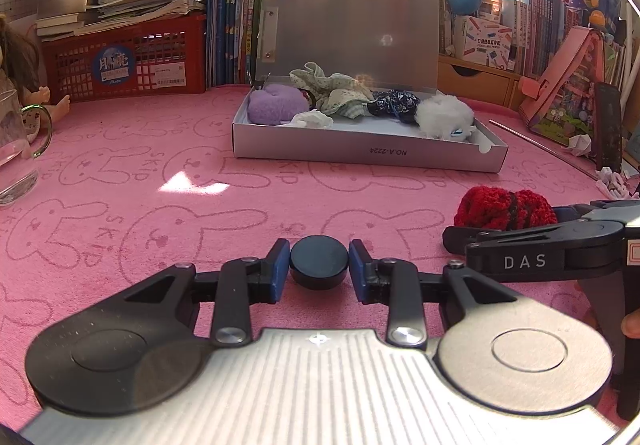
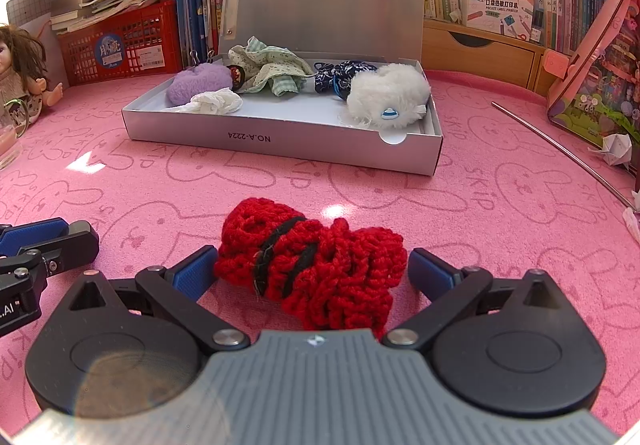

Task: Organize objects
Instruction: 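Carry the black lid and red knitted roll over the silver box with both grippers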

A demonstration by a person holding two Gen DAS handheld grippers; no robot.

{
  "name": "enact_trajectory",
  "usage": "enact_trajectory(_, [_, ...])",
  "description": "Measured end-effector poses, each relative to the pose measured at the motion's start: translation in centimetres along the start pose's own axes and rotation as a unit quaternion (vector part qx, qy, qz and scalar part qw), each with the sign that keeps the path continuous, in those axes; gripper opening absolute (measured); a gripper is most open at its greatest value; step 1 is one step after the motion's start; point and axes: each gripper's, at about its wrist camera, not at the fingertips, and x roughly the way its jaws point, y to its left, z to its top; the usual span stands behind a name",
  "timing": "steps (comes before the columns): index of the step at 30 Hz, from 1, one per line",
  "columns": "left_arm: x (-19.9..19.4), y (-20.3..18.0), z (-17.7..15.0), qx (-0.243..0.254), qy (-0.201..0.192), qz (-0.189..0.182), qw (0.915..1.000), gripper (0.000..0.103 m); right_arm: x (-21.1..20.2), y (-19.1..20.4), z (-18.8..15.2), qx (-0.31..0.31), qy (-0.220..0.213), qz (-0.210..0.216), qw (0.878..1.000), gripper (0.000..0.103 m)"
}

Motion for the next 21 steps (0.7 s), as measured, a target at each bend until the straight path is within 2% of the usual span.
enact_trajectory(15, [0.18, -0.53, 0.37, 0.005, -0.003, 0.0, 1.0, 0.037, -0.22, 0.31, -0.08, 0.003, -0.002, -0.014, 1.0, 0.103])
enact_trajectory(21, [0.22, -0.48, 0.72, 0.006, -0.006, 0.0, 1.0, 0.037, -0.72, 0.53, -0.18, 0.0, -0.009, -0.01, 1.0, 0.093])
